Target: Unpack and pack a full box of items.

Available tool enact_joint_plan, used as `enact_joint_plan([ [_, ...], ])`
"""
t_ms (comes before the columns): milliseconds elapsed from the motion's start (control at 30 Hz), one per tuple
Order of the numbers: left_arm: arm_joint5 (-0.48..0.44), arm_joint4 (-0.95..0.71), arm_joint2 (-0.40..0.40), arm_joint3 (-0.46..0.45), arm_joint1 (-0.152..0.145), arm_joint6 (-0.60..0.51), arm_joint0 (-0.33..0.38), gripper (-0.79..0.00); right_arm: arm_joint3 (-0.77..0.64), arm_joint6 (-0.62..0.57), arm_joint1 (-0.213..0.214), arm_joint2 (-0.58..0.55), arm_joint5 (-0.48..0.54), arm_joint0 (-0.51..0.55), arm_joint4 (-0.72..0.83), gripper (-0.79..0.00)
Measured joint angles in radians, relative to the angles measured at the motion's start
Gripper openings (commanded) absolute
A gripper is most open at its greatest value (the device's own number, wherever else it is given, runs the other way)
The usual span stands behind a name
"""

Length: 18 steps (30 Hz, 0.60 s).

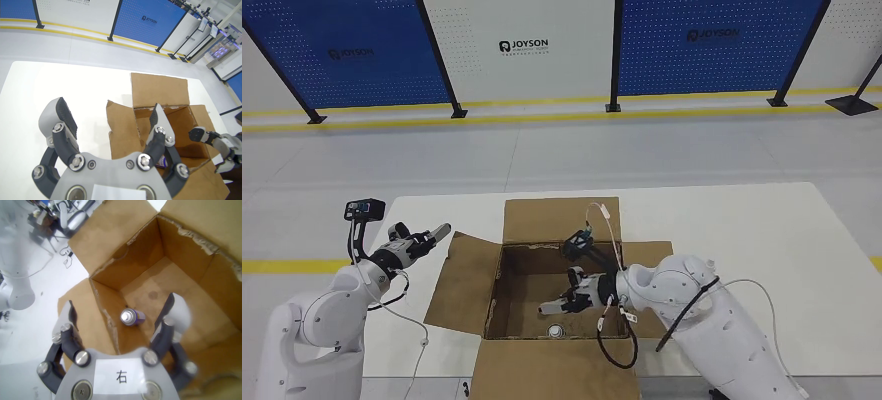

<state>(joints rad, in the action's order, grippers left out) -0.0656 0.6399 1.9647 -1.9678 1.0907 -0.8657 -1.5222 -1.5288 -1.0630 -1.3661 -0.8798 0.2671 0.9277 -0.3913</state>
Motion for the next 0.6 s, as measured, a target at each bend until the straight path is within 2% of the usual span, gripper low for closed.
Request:
enact_joint_plan([
  [433, 0.0, 0.0, 0.0, 0.0, 0.0, 0.0, 0.0, 0.0, 0.024, -0.004, -0.003, 0.019, 0.003, -0.012, 0.005, 0.0],
  [600, 0.0, 0.0, 0.0, 0.0, 0.0, 0.0, 0.0, 0.0, 0.087, -0.002, -0.005, 0.028, -0.009, -0.006, 0.048, 0.0],
])
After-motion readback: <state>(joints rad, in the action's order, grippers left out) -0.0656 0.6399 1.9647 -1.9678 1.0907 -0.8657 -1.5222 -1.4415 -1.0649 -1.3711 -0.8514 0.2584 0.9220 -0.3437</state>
